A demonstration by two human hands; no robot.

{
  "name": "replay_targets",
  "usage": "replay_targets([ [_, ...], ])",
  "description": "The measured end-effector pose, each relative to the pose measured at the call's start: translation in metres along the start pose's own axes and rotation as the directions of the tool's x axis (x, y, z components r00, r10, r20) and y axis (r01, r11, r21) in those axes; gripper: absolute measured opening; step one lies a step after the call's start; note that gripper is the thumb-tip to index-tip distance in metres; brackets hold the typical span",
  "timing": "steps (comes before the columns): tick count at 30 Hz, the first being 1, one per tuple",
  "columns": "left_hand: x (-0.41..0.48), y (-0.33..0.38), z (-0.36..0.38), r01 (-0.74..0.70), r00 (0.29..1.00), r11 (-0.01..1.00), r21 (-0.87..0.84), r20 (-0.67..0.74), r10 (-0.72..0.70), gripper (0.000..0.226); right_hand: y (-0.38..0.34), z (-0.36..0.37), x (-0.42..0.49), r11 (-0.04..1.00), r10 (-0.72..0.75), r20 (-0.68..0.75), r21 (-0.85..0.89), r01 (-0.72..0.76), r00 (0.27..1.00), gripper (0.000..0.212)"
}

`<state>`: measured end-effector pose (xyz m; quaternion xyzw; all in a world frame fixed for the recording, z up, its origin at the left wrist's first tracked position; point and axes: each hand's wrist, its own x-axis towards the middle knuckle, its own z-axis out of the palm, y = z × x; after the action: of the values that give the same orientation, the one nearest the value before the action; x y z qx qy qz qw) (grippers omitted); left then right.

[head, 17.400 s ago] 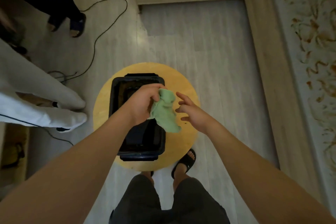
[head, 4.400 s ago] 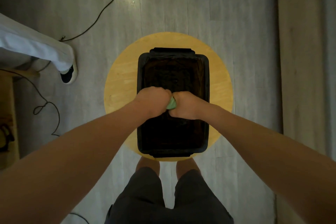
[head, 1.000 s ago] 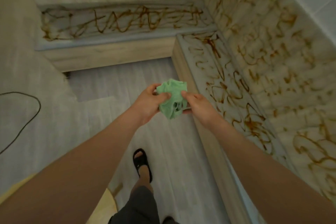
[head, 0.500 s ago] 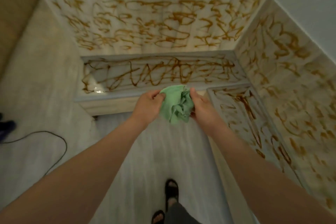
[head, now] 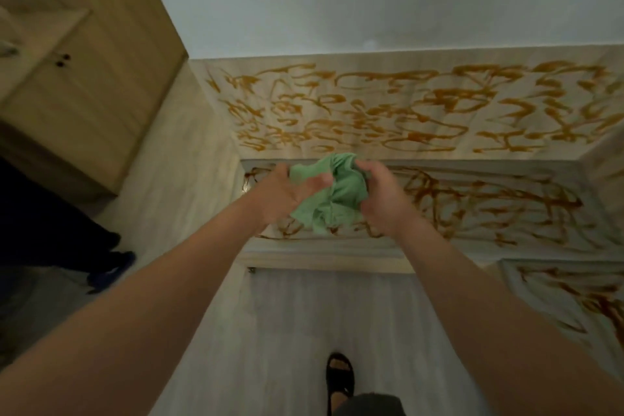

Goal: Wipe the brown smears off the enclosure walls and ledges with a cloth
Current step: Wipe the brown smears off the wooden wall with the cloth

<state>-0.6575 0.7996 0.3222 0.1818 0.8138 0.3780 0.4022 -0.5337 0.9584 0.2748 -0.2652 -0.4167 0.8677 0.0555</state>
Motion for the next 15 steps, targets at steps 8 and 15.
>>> replay_targets([
  [8, 0.090, 0.019, -0.081, -0.148, 0.910, 0.944, 0.295, -0.333, 0.247, 0.021, -0.052, 0.027, 0.093, 0.956, -0.113, 0.078, -0.262, 0.130, 0.990, 0.022],
  [15, 0.168, 0.001, -0.165, -0.131, 0.971, 0.856, -0.500, -0.237, 0.010, 0.026, -0.047, 0.054, 0.162, 0.976, -0.162, -0.023, -0.154, 0.156, 0.987, 0.015],
])
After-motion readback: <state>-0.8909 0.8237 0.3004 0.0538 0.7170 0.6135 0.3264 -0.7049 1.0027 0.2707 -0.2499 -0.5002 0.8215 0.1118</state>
